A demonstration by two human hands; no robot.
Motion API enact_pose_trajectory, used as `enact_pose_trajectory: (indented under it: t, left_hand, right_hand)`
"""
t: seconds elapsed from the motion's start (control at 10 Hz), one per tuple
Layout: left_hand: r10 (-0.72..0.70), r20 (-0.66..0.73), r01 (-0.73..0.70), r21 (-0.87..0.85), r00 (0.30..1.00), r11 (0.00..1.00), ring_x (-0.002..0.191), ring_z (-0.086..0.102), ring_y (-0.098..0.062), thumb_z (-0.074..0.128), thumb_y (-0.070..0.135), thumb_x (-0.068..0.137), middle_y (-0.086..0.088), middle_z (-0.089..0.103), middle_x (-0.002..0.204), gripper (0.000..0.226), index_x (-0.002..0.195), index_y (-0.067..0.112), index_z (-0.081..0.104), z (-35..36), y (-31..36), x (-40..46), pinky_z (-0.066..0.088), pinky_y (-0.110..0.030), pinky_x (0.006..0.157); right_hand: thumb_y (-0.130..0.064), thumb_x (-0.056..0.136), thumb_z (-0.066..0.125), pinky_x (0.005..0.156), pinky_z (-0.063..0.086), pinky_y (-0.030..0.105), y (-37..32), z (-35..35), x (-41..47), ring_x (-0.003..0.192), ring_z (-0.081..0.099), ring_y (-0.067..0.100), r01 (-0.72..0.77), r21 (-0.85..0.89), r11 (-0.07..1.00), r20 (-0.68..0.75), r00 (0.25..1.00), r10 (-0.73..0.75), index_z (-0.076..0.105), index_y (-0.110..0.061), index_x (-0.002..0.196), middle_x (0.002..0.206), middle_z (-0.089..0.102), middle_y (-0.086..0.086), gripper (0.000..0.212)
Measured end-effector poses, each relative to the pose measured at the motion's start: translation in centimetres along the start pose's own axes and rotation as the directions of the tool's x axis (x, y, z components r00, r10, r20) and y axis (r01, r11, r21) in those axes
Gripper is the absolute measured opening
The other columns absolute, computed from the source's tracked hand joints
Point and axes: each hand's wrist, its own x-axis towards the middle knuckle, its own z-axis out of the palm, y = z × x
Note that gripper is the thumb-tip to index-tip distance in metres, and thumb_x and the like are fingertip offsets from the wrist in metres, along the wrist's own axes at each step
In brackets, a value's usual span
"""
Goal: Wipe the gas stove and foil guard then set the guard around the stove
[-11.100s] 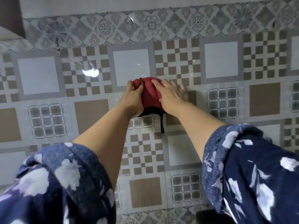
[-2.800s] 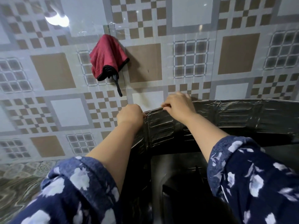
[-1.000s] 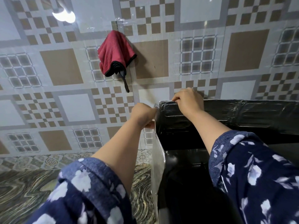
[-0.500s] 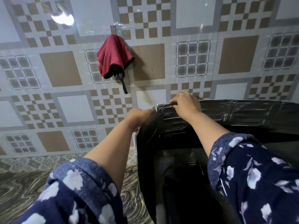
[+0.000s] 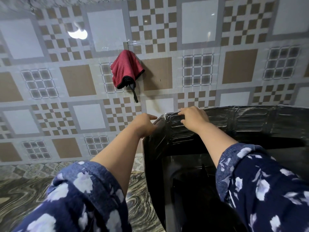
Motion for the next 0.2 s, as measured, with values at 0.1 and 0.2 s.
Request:
enact_pose_trajectory:
  t: [0.1,0.2]
  left_hand:
    - [0.002,-0.017,-0.002,-0.028,1.000,1.000,0.119,0.058,-0.027,0.061,0.030,0.090,-0.011,0.059,0.133,0.053,0.139,0.016,0.048,-0.1,0.0,-0.7,0.044,-0.038,0.104]
    - [0.019,-0.050,-0.020,-0.015,0.999,1.000,0.127,0.051,-0.027,0.060,0.032,0.090,-0.011,0.053,0.139,0.053,0.140,0.017,0.047,-0.7,0.0,-1.8,0.039,-0.038,0.106]
  right_hand:
    - [-0.022,0.091,0.060,0.101,0.042,0.043,-0.5,-1.0,-1.1,0.127,0.049,0.026,-0.002,0.006,1.000,0.002,1.000,0.002,0.059,-0.027,0.126,0.136,0.057,0.002,0.036]
    - [-0.024,0.091,0.060,0.101,0.041,0.041,-1.2,-2.1,-2.7,0.127,0.050,0.025,0.004,0.013,1.000,0.014,1.000,-0.004,0.060,-0.028,0.125,0.137,0.056,0.001,0.034]
